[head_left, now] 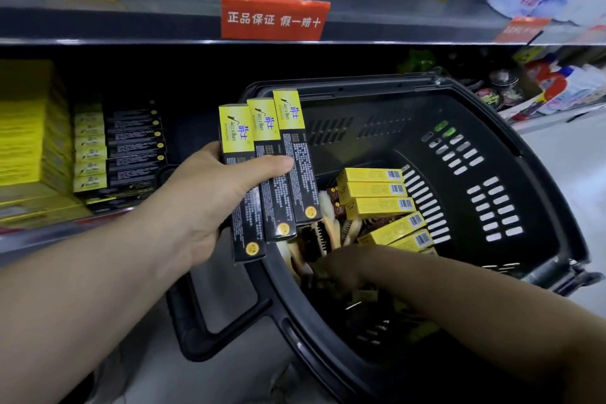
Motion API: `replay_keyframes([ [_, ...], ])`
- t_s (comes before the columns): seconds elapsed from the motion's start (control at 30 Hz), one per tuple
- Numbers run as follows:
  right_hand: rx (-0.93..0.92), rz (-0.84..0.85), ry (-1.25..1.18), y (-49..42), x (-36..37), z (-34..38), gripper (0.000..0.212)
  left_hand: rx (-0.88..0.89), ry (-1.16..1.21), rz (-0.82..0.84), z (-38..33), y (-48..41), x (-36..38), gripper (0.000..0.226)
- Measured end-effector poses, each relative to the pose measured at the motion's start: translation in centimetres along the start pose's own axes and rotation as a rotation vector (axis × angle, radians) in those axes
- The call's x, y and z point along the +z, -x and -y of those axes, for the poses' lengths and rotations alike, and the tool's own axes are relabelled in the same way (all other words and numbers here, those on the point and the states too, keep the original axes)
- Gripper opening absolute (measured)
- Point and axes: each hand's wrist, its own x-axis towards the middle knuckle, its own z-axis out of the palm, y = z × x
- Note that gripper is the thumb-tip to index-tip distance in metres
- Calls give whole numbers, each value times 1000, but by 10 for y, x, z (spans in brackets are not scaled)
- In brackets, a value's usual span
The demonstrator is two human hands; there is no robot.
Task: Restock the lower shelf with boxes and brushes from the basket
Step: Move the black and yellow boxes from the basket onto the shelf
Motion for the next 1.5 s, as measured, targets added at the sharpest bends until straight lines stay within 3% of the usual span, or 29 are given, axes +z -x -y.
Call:
replay_keyframes([
  [0.1,48,-308,-481,30,-33,-10,74,-11,19,-11,0,5,-13,59],
  [0.17,-74,-526,-865,63,-63,-13,75,-16,29,-31,1,8,-22,57],
  [0.3,-413,-839,-1362,109,-98,1,45,-60,75,-64,3,12,-41,49],
  [0.47,-416,-953,-1597,108,-127,37,29,-131,171,-153,5,27,-69,41],
  [0.57,-300,-1065,-1601,103,-144,56,32,-171,249,-220,2,37,-90,70],
  [0.7,-286,-1053,-1627,89,-155,92,44,-144,358,-279,1,47,-110,34],
  [0.8,-393,-851,-1508,72,-150,130,22,-113,448,-329,7,52,-123,30],
  [0.97,-392,-580,-1146,49,-154,165,49,-67,464,-439,15,47,-150,48],
  [1.1,-329,-698,-1050,30,-194,166,16,-2,435,-601,27,42,-175,46],
  [1.2,-212,-721,-670,3,-230,162,17,22,459,-702,35,38,-192,42],
  [1.33,-35,-556,-126,-49,-253,171,35,44,444,-781,49,36,-198,38],
  [1.5,-58,-397,48,-91,-253,179,50,35,440,-801,58,35,-196,38],
])
